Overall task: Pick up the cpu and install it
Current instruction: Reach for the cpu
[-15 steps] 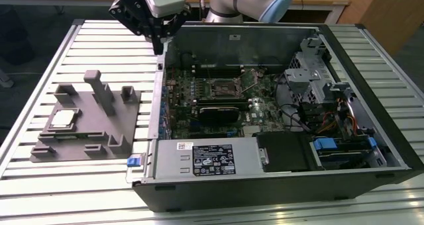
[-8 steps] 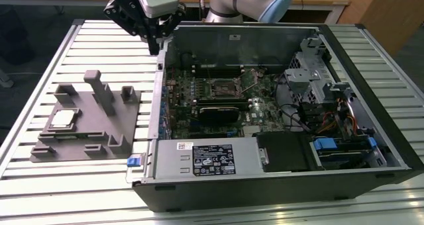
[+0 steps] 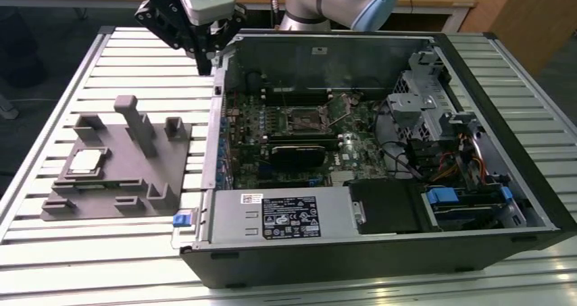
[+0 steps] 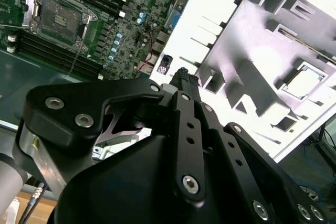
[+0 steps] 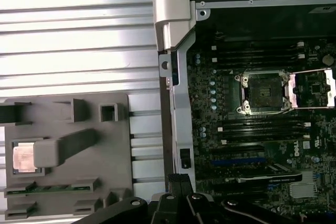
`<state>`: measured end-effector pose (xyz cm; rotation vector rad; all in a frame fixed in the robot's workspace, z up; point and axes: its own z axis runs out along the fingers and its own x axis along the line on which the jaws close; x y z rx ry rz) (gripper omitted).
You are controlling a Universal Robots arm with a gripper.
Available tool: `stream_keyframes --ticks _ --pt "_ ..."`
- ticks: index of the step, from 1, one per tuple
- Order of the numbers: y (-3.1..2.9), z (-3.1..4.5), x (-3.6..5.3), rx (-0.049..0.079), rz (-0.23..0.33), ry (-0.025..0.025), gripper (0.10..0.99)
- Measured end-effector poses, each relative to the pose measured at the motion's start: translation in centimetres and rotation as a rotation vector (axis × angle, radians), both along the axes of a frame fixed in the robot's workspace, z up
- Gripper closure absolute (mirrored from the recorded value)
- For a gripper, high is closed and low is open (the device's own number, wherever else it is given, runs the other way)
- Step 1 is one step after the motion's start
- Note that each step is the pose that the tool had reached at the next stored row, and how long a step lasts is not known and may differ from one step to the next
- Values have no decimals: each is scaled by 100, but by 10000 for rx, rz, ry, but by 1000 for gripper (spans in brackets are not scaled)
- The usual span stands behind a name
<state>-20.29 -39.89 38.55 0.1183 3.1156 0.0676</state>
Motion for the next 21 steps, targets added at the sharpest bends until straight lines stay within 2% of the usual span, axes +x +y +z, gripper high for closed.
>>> stream_keyframes --ticks 21 --pt "0 -18 -138 0 1 12 980"
